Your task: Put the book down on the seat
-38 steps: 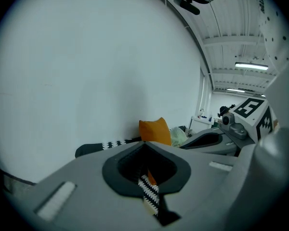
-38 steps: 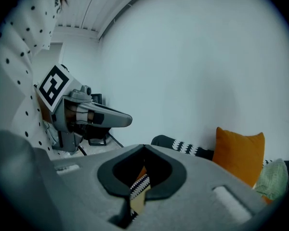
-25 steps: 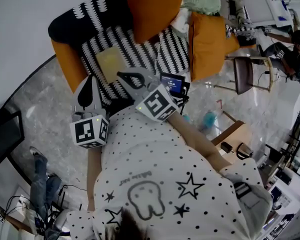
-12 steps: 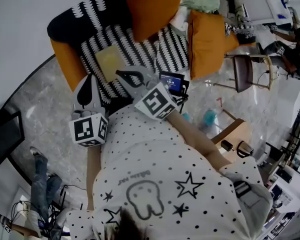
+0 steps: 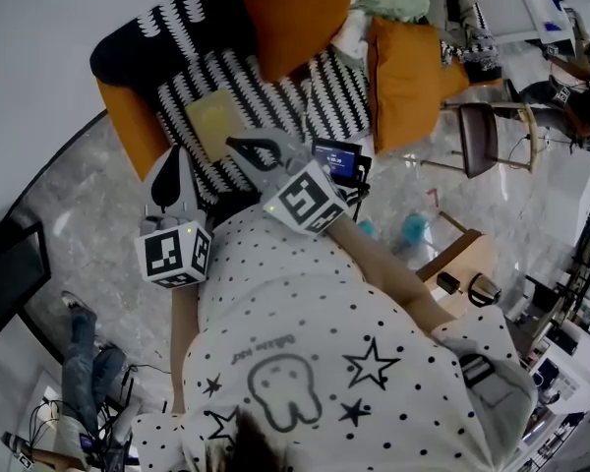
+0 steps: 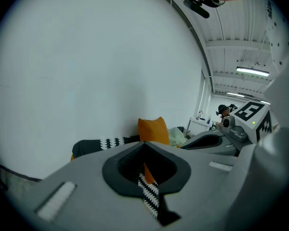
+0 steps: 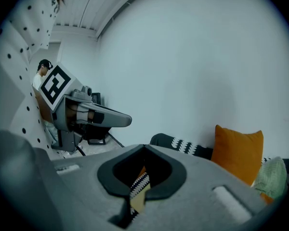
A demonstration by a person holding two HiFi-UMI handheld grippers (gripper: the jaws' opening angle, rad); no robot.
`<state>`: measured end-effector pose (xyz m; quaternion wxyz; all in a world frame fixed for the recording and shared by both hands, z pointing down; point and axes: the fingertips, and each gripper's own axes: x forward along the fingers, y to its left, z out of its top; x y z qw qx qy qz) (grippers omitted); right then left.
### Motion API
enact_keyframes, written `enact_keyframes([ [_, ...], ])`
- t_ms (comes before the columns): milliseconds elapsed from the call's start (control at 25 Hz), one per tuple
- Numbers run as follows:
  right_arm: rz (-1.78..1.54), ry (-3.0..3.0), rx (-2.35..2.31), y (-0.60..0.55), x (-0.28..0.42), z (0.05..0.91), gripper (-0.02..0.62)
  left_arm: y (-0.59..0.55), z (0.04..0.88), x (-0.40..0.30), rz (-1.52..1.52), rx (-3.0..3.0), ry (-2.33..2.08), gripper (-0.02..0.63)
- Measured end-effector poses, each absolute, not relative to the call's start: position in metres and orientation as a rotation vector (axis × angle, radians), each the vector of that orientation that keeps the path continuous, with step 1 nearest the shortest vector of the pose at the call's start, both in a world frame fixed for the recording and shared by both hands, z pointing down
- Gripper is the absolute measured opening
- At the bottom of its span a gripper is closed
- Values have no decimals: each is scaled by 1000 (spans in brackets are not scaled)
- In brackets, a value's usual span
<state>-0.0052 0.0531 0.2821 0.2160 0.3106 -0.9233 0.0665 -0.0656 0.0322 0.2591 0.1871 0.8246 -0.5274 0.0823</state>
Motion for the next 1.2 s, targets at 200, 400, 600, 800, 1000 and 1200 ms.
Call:
enact_keyframes([
  [200, 186, -2557, 864, 54, -4, 282, 2, 32, 260, -66, 229, 2317, -1481, 3],
  [400, 184, -2553, 865, 53, -4, 282, 2, 32, 259, -66, 229, 2317, -1480, 3],
  [600, 182, -2557, 857, 54, -6, 282, 2, 32, 260, -68, 223, 2307, -1488, 3],
  [800, 178, -2557, 854, 55, -6, 282, 2, 33, 259, -68, 220, 2305, -1493, 3],
  [1000, 176, -2557, 856, 55, -6, 281, 2, 32, 259, -69, 223, 2306, -1493, 3],
  [1200, 175, -2559, 853, 56, -6, 282, 2, 33, 260, -70, 221, 2302, -1497, 3],
])
